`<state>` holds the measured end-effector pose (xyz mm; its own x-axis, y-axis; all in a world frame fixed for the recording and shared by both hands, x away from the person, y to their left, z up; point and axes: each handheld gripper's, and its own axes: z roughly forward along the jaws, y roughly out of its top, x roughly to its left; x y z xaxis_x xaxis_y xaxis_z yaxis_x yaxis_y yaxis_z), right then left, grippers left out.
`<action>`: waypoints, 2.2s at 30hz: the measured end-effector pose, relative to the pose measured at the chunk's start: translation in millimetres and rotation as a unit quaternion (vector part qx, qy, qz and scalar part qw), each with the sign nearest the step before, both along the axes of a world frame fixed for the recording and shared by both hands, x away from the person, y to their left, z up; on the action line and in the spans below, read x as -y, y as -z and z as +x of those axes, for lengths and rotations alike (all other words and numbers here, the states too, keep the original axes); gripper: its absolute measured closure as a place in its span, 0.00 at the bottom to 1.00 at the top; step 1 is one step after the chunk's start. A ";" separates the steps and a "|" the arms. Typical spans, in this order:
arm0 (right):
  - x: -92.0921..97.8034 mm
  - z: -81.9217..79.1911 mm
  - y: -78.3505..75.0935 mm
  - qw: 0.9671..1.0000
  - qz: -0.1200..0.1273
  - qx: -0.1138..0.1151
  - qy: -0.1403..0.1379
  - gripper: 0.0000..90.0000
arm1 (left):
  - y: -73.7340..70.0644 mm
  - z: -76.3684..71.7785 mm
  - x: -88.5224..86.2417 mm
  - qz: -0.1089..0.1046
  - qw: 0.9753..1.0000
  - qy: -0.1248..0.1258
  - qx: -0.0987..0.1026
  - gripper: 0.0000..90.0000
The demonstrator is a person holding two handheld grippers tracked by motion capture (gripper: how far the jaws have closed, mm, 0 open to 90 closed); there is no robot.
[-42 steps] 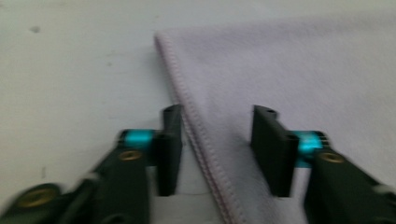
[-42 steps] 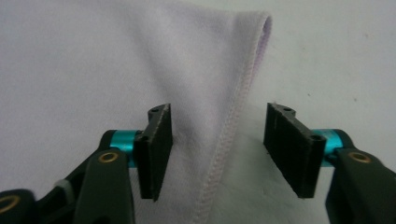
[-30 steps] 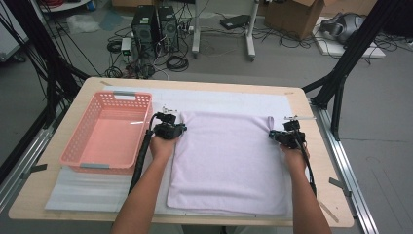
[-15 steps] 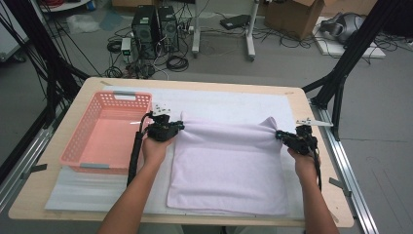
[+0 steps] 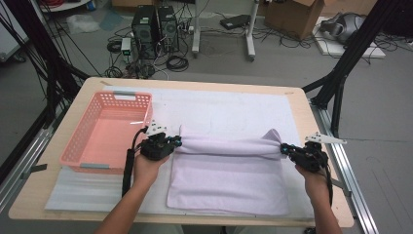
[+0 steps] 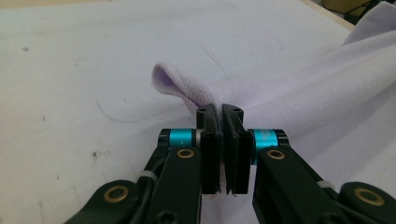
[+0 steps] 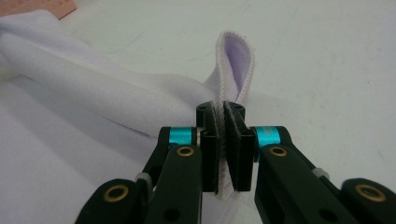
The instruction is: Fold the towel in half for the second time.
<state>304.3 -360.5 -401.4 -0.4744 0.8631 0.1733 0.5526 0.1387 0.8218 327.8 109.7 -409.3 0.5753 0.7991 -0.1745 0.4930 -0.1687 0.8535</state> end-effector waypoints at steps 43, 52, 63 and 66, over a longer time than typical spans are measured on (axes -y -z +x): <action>-18.8 25.6 8.9 0.995 -0.067 -0.063 0.024 0.95 | 18.3 7.8 1.6 -0.025 0.999 0.011 -0.033 0.93; -8.8 -14.6 -1.2 0.999 -0.031 -0.007 0.024 0.95 | 11.8 -22.1 -5.6 -0.054 0.998 0.030 0.006 0.92; -12.2 -73.3 -1.6 0.999 -0.024 0.033 0.015 0.95 | 24.0 -65.0 -12.7 -0.049 0.997 0.056 0.028 0.90; -12.7 -85.6 3.8 0.999 -0.029 0.035 0.014 0.95 | 29.7 -74.3 -16.3 -0.046 0.997 0.058 0.024 0.87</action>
<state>218.8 -347.8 -405.2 -0.4582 0.8842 0.0908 0.4994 0.1716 0.8492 253.5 126.0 -439.0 0.6723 0.7088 -0.2135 0.4324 -0.1420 0.8904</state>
